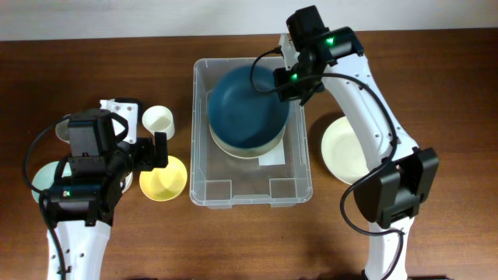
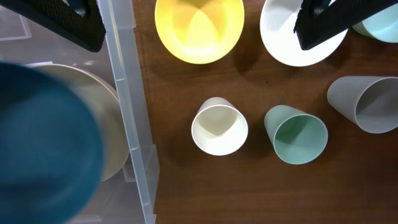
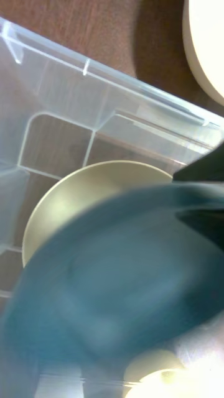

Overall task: Pack container
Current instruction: 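Carry the blue bowl and stack it into the cream bowl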

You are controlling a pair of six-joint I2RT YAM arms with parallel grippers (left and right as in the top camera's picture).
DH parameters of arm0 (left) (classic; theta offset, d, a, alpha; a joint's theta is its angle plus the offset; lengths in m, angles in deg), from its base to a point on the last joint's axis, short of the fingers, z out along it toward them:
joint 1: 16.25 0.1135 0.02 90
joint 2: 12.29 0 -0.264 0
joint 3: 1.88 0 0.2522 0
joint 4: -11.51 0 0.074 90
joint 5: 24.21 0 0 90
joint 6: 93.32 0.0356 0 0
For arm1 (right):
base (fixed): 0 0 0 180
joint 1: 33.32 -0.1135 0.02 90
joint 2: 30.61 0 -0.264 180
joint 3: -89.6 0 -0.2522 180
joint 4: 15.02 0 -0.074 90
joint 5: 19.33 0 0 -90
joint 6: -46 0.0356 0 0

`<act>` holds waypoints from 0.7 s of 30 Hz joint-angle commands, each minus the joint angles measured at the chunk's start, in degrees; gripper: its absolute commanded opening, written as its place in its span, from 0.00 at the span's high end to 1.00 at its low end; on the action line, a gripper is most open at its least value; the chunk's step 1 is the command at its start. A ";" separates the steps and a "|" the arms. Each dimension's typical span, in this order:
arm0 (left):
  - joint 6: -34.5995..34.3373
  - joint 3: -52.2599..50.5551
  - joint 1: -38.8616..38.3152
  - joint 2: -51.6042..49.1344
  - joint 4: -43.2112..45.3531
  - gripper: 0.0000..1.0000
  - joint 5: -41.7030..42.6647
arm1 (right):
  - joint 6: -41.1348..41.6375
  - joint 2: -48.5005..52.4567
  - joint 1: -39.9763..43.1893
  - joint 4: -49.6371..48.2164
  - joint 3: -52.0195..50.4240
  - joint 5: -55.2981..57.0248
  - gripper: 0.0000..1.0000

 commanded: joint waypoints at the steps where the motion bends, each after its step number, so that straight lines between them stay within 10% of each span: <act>1: -0.57 1.20 0.20 -0.02 0.13 0.00 0.44 | -0.09 0.35 -0.13 -0.90 0.15 0.61 0.78; 12: -0.57 1.20 0.20 -0.02 0.15 0.00 0.44 | 9.53 -9.33 7.89 -0.44 0.24 11.13 0.69; 21: -0.57 1.20 0.20 -0.02 0.20 0.00 0.44 | 18.69 -19.82 39.12 15.37 0.11 3.78 0.66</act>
